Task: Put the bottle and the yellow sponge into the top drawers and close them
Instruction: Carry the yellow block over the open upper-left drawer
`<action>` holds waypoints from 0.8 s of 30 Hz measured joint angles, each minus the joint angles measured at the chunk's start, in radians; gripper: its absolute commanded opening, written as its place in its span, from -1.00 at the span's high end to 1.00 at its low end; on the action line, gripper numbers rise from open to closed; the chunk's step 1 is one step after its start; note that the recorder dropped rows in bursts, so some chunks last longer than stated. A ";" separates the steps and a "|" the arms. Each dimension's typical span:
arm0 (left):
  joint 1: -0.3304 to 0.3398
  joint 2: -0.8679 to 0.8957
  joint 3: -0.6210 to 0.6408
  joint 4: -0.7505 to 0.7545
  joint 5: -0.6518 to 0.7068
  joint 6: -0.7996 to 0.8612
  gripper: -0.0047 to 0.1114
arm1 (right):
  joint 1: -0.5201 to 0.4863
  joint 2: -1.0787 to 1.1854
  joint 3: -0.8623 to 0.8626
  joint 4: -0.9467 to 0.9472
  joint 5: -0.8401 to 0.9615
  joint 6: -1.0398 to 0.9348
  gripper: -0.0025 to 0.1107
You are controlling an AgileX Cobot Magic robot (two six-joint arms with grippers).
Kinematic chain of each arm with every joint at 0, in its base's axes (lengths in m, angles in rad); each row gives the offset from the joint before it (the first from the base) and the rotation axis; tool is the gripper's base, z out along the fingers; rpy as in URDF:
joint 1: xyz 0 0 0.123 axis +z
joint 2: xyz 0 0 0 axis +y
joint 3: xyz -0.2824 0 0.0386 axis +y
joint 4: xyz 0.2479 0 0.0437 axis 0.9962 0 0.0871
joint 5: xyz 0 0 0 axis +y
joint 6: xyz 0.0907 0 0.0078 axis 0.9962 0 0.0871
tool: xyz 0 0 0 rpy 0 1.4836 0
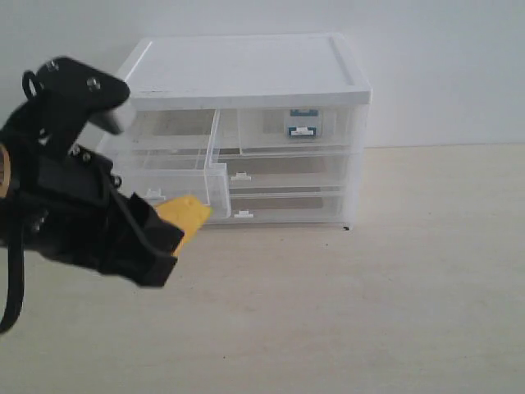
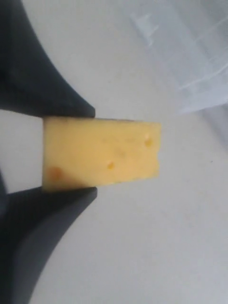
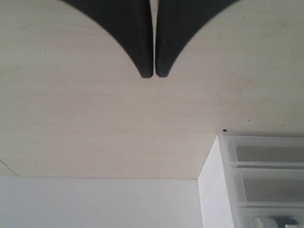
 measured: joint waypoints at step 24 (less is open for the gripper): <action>0.147 0.315 -0.360 0.349 0.065 -0.323 0.85 | 0.000 0.000 0.000 0.000 0.000 0.000 0.96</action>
